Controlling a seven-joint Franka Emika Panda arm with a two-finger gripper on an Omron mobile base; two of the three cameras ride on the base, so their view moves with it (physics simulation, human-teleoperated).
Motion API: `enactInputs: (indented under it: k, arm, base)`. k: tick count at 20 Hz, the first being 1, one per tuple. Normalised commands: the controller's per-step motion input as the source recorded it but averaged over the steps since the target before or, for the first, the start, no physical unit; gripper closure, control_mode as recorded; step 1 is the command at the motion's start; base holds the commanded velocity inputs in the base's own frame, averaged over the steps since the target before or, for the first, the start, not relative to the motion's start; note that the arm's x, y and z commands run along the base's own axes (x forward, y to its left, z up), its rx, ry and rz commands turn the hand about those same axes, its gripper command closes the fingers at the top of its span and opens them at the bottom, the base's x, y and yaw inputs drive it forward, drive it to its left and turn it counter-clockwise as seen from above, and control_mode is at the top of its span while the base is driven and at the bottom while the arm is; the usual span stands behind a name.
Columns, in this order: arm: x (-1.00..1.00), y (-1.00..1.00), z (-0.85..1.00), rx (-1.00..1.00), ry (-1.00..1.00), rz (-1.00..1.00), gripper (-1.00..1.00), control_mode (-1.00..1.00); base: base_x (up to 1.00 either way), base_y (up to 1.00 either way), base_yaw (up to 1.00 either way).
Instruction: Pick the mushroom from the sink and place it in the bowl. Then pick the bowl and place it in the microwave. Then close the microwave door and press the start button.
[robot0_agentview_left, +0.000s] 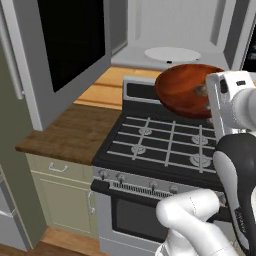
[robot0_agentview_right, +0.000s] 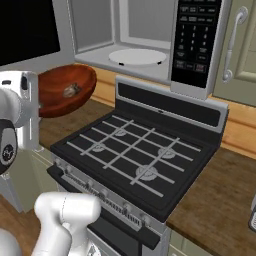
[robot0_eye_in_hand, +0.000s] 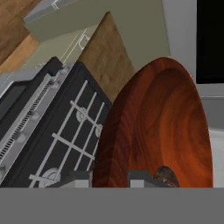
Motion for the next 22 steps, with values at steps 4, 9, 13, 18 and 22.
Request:
enactInputs:
  k: [4,9,13,18,22]
  arm:
    - [0.17,-0.1,0.53,0.0,-0.17,-0.01,1.0,-1.0]
    - [0.42,0.0,0.43,0.0,-0.2,-0.07,1.0,-1.0]
    - [0.47,0.0,0.39,0.0,0.05,-0.16,1.0,-1.0]
    - [0.45,-0.17,0.32,0.0,0.11,-0.1,1.0,-1.0]
    - [0.31,-0.41,0.04,0.06,0.01,0.0,1.0,-1.0]
  base:
    - [0.0,0.0,0.0]
    - [0.0,0.0,0.0]
    - [0.0,0.0,0.0]
    - [0.0,0.0,0.0]
    - [0.0,0.0,0.0]
